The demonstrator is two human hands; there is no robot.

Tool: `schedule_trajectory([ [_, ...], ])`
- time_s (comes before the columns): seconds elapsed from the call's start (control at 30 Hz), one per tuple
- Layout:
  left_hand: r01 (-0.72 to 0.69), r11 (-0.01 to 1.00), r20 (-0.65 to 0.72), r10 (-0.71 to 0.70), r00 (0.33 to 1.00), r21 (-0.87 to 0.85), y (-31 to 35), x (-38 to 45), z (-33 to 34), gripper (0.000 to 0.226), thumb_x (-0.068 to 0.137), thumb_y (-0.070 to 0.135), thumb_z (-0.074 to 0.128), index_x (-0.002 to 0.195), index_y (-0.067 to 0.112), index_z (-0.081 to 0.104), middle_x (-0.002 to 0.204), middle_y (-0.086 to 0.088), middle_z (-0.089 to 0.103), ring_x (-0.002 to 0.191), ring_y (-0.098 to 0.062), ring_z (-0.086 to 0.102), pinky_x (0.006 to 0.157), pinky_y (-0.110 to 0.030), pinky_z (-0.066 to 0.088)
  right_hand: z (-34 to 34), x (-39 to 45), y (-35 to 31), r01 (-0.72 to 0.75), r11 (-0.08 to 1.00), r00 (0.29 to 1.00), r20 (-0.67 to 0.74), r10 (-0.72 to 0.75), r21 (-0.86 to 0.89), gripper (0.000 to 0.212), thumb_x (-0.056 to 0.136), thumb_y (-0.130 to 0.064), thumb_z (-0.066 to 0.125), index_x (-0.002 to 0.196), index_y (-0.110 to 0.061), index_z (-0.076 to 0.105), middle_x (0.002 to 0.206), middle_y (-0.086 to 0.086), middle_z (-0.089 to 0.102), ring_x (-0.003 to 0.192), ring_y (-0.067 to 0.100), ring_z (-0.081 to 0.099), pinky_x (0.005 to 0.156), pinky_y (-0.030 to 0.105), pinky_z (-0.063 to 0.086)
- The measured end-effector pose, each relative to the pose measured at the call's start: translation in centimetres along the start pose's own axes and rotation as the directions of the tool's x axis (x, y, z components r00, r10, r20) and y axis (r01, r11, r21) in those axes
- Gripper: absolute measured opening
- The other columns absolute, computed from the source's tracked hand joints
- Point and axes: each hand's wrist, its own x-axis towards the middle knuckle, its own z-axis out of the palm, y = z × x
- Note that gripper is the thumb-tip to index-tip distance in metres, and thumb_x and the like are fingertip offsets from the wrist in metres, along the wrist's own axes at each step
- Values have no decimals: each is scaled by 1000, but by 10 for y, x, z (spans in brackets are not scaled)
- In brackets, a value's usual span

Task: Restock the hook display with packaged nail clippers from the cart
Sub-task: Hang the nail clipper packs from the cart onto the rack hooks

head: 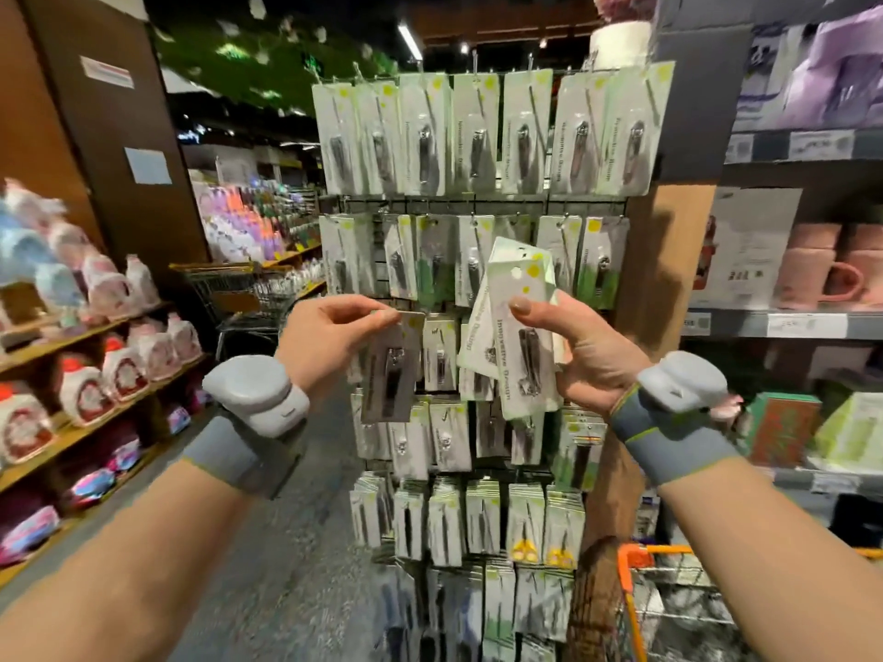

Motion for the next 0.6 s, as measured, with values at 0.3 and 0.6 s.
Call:
schedule_trajectory([
  [0.3, 10, 999, 7, -11, 1000, 51, -39, 46, -52, 9, 82, 15, 70, 75, 19, 72, 58, 13, 67, 50, 3, 54, 44, -10, 38, 29, 42, 22, 42, 999, 998, -44, -40, 27, 29, 64, -14, 67, 93, -15, 65, 76, -4, 72, 68, 7, 69, 55, 24, 55],
  [0.6, 64, 997, 85, -61, 995, -33, -77, 82, -92, 5, 81, 7, 69, 78, 8, 72, 54, 6, 66, 46, -2, 55, 44, -13, 42, 65, 79, 43, 88, 996, 992, -90, -89, -17, 29, 67, -4, 69, 94, -16, 64, 74, -5, 72, 68, 7, 69, 55, 21, 55],
])
